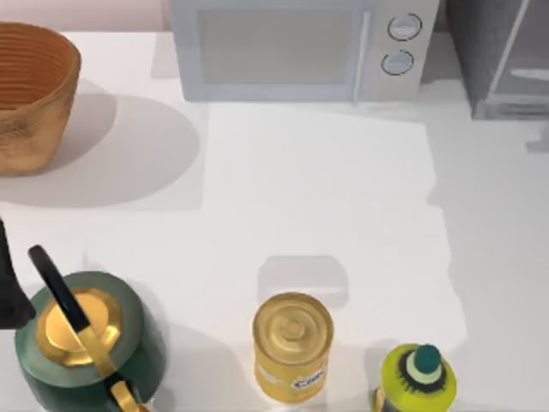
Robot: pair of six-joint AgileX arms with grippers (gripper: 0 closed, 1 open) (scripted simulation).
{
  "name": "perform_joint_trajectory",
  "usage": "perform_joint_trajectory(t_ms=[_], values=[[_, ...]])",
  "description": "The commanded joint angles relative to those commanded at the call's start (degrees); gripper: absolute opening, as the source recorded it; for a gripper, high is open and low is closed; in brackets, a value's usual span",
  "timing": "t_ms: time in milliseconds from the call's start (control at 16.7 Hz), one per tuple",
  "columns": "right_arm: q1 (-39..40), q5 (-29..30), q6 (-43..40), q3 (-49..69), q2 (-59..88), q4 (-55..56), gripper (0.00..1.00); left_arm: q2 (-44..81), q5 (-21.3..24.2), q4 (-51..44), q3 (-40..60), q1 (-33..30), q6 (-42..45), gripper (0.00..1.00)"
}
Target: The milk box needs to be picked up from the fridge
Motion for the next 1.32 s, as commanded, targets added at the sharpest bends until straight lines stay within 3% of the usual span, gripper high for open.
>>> perform_joint_trajectory(t_ms=[480,960,1320], values=[[2.4,2.2,-1.1,-2.0,-19.4,-5.4,0.00,0.0,0.0,0.0,0.0,0.0,0.0,1.00],[6.7,6.0,-0.3,-22.2,-51.3,-31.7,0.00,0.0,0.0,0.0,0.0,0.0,0.0,1.00],[9.3,8.4,0.0,-37.6,-87.8,-55.3,0.00,0.0,0.0,0.0,0.0,0.0,0.0,1.00]])
